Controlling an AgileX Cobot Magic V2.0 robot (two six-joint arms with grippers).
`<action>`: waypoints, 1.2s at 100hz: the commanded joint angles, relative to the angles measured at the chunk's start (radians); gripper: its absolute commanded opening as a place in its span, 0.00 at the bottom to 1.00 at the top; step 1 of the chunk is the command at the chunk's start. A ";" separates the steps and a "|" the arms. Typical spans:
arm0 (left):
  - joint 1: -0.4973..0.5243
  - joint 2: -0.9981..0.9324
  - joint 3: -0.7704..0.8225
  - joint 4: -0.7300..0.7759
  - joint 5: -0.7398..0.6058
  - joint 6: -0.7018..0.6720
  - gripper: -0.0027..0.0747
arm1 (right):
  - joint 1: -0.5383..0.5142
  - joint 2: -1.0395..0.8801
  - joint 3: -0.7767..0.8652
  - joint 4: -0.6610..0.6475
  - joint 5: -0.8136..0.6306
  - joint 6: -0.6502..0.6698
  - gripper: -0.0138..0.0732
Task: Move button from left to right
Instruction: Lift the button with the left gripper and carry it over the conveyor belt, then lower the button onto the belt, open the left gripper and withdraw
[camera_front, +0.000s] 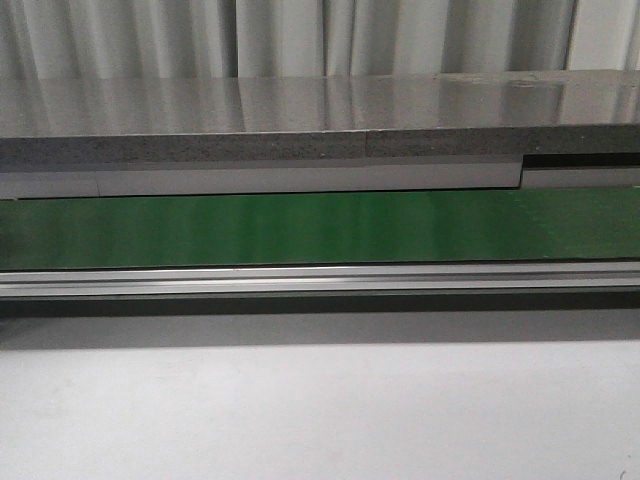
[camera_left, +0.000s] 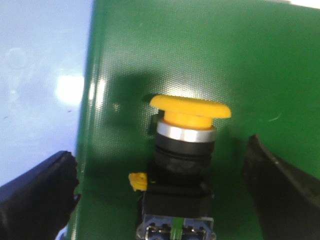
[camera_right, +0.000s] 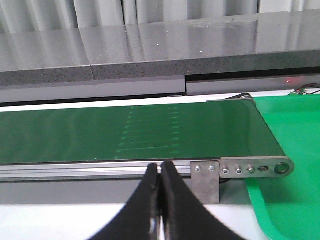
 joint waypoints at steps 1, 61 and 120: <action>-0.005 -0.070 -0.029 -0.065 -0.021 0.043 0.90 | 0.002 -0.019 -0.016 -0.006 -0.083 -0.006 0.08; -0.095 -0.536 0.118 -0.087 -0.218 0.081 0.90 | 0.002 -0.019 -0.016 -0.006 -0.083 -0.006 0.08; -0.177 -1.263 0.832 -0.083 -0.656 0.082 0.90 | 0.002 -0.019 -0.016 -0.006 -0.083 -0.006 0.08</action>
